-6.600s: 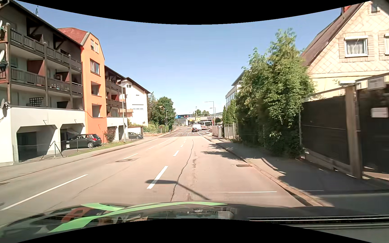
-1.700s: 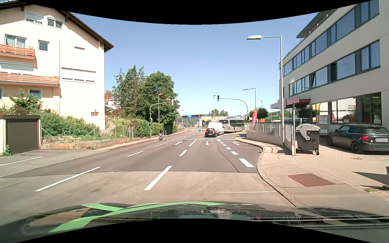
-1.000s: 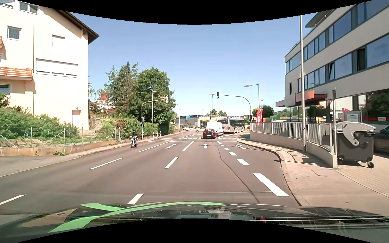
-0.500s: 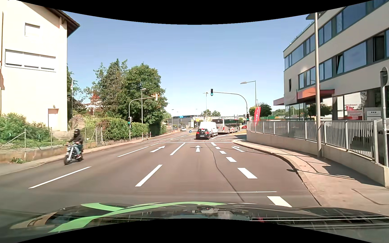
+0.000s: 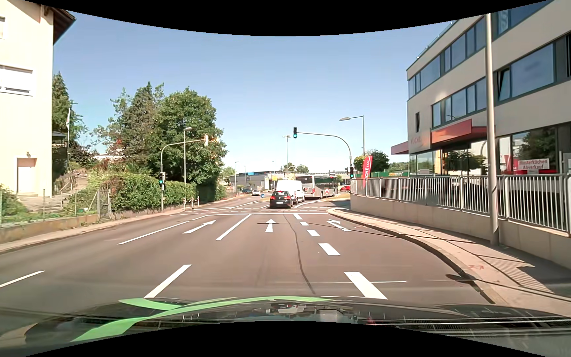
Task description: Follow the waypoints while adhering to traffic rules and regulations
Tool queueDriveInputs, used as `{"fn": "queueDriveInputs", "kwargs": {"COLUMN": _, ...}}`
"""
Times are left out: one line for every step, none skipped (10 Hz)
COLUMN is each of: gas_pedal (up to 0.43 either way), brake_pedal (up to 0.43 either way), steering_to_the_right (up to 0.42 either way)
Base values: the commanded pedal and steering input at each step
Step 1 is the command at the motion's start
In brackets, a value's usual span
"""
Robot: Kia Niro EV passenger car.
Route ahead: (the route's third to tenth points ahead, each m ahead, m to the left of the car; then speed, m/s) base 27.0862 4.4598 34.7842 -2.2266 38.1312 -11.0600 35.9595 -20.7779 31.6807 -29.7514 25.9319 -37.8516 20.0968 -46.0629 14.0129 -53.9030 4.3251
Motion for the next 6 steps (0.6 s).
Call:
{"fn": "queueDriveInputs", "kwargs": {"gas_pedal": 0.0, "brake_pedal": 0.0, "steering_to_the_right": 0.114}}
{"fn": "queueDriveInputs", "kwargs": {"gas_pedal": 0.0, "brake_pedal": 0.0, "steering_to_the_right": 0.114}}
{"fn": "queueDriveInputs", "kwargs": {"gas_pedal": 0.0, "brake_pedal": 0.0, "steering_to_the_right": 0.114}}
{"fn": "queueDriveInputs", "kwargs": {"gas_pedal": 0.0, "brake_pedal": 0.0, "steering_to_the_right": 0.114}}
{"fn": "queueDriveInputs", "kwargs": {"gas_pedal": 0.0, "brake_pedal": 0.0, "steering_to_the_right": 0.114}}
{"fn": "queueDriveInputs", "kwargs": {"gas_pedal": 0.0, "brake_pedal": 0.0, "steering_to_the_right": 0.114}}
